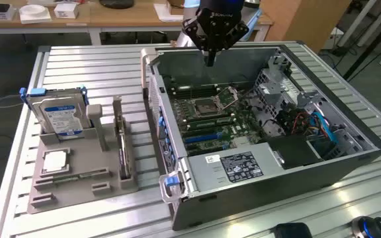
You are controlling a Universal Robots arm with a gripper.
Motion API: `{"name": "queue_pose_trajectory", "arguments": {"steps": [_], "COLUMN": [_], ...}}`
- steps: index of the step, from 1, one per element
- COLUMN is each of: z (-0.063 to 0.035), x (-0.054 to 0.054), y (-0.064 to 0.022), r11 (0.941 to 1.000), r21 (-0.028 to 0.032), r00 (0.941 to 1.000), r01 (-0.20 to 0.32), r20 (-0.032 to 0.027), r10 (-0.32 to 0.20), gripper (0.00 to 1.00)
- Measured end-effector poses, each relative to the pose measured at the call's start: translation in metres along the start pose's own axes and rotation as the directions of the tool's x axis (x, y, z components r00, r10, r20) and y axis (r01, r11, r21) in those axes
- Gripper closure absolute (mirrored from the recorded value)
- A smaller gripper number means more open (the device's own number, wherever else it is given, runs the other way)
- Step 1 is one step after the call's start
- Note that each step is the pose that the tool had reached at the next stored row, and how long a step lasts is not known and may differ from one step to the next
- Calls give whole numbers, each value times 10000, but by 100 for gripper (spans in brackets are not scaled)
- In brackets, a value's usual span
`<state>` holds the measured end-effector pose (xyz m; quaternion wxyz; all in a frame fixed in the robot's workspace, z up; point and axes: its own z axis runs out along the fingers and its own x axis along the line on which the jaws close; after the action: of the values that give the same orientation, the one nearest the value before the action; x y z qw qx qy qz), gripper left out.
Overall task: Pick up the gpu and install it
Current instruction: 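Reach for the gpu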
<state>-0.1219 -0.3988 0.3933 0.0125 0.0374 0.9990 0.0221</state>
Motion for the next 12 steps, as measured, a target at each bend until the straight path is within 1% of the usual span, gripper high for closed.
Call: {"name": "queue_pose_trajectory", "arguments": {"steps": [12], "z": [0], "x": [0], "y": [0], "r11": [10000], "r21": [0], "r00": [10000], "r01": [0], "r20": [0], "r10": [0], "gripper": [90]}}
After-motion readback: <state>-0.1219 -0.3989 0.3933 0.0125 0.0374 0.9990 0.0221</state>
